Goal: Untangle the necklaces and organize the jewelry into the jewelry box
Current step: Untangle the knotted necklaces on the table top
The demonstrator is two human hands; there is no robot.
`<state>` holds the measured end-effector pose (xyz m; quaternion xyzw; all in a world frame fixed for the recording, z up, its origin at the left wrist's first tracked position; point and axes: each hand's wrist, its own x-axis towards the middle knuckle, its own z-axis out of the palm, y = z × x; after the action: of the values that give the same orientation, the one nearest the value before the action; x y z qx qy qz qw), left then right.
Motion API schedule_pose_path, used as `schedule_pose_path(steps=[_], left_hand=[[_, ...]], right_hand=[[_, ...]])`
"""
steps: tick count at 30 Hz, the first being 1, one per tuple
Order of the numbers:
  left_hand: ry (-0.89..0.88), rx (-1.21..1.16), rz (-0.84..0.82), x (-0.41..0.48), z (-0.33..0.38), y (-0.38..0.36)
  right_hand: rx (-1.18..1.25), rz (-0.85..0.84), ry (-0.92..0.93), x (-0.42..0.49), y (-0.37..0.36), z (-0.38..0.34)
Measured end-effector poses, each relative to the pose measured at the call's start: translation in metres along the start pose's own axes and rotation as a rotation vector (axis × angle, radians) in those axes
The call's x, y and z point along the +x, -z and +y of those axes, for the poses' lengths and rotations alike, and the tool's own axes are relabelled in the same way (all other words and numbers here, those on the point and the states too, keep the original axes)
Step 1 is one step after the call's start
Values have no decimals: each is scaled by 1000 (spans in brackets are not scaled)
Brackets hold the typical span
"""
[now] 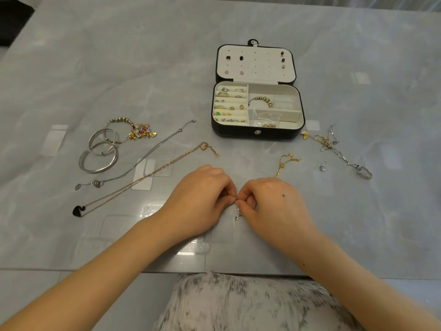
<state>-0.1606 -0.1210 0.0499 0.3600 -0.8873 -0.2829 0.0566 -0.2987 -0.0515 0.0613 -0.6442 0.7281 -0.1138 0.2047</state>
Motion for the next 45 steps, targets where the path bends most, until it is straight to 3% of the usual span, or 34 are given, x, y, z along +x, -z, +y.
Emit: schedule_pose_path(steps=[7,27,40,45], left_hand=[[58,-94,73,-3,1,-5],[60,-201,-59,2,-2,12],[115,-310,-82,1,3,16],[112,-321,-95,1,2,17]], right_hand=[[90,29,-58,-2,-2,0],[329,119,-20,0,-11,7],[211,52,-50,-5,-6,5],[289,78,-101,-6,-4,4]])
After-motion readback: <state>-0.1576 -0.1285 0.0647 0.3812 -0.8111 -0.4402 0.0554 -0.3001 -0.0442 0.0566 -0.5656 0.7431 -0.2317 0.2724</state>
